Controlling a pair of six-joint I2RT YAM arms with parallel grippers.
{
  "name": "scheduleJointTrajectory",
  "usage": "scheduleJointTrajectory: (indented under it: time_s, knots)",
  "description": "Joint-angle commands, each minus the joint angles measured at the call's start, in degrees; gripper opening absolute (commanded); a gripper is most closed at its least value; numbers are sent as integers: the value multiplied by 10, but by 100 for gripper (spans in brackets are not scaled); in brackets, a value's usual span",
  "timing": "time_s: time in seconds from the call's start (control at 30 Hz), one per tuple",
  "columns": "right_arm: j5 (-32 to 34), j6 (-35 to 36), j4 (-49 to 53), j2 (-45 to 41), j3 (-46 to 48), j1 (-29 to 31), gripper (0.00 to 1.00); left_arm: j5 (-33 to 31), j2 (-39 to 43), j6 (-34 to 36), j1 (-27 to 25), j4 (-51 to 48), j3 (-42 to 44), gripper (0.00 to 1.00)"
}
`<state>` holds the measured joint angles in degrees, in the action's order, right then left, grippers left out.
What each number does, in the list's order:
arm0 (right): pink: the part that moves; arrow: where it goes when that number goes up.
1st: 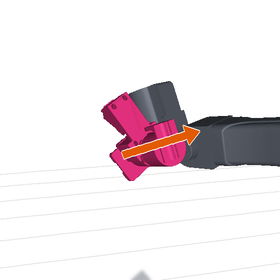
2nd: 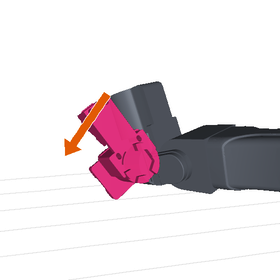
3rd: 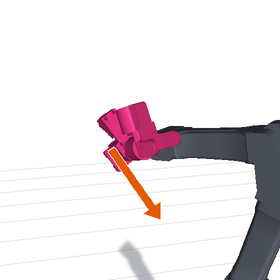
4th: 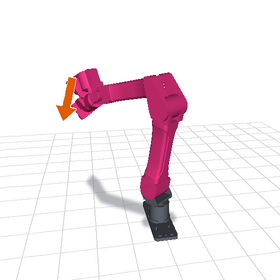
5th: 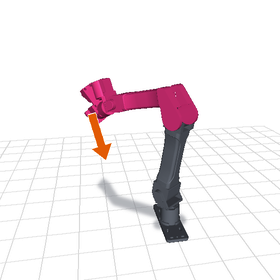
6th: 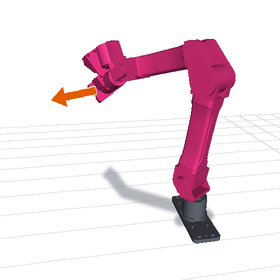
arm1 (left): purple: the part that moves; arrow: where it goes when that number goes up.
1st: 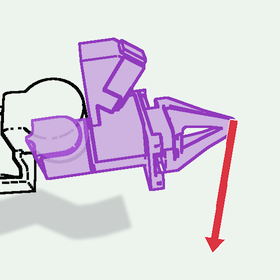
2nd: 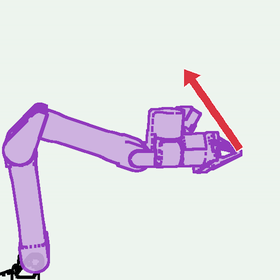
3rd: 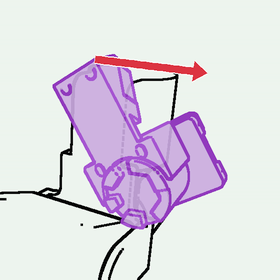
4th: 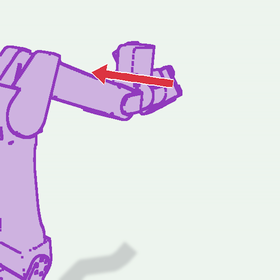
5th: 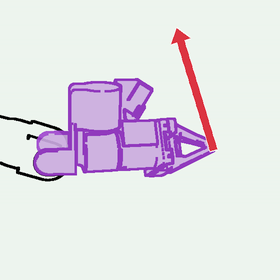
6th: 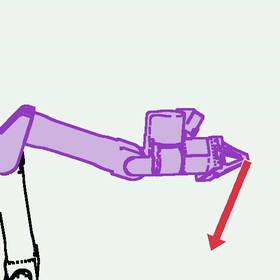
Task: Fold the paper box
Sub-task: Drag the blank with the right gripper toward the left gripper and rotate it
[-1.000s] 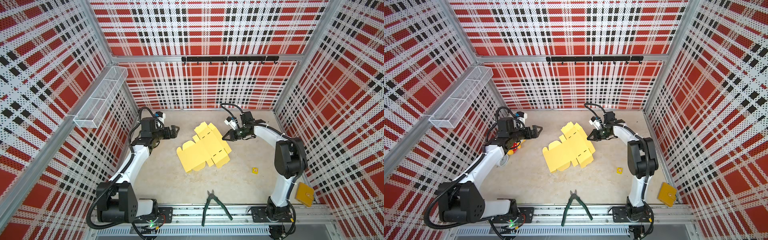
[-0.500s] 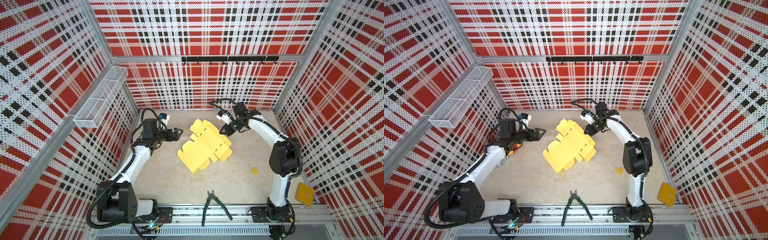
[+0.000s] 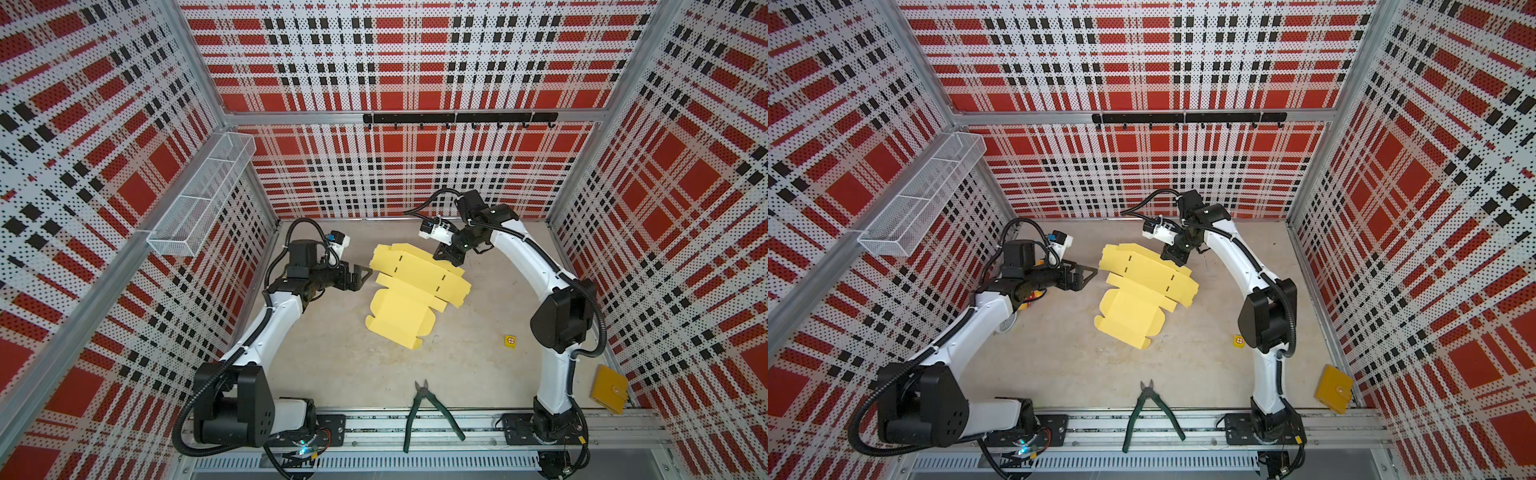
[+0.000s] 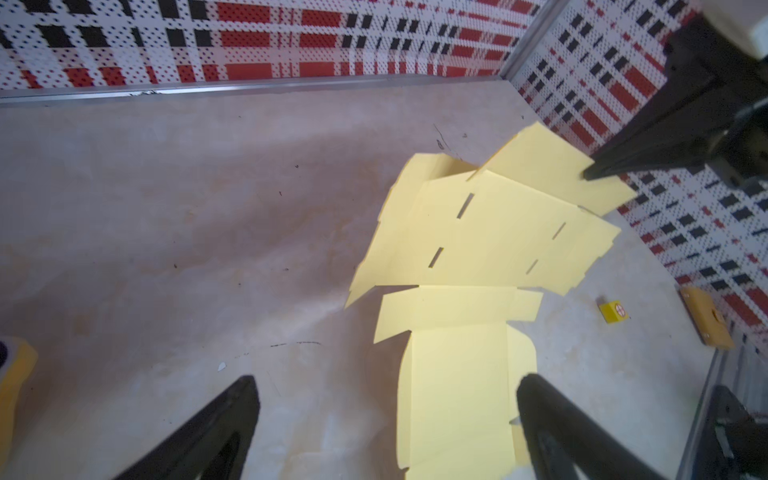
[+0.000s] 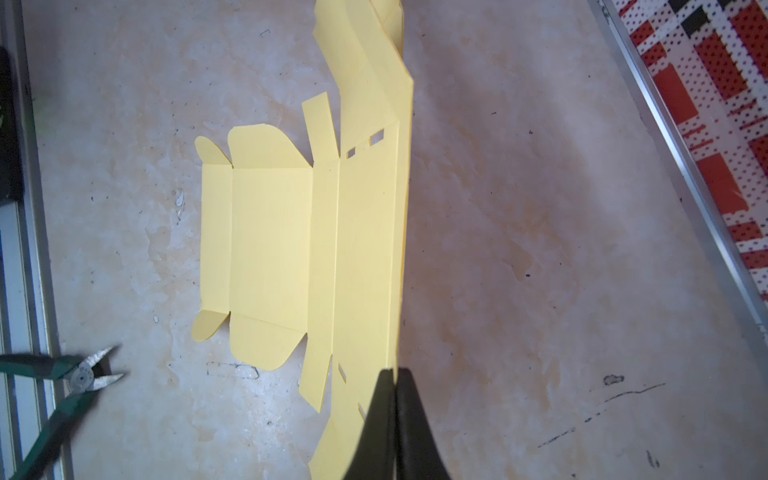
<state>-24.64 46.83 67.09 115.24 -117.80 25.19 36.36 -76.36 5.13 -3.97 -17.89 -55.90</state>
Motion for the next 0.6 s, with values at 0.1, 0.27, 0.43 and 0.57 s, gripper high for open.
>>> scheduleJointTrajectory:
  time_s: [0.1, 0.27, 0.43, 0.57]
  knots:
    - [51, 110, 56, -7, -45, 41, 0, 49, -1, 72, 2, -51, -25, 100]
    - [61, 126, 48, -22, -42, 54, 0, 84, -2, 60, -2, -45, -19, 94]
    - [101, 137, 23, -38, -25, 63, 0, 48, -5, 56, -2, -23, -4, 75]
    - [115, 138, 12, -42, -20, 68, 0, 51, -7, 47, -3, -13, 5, 67]
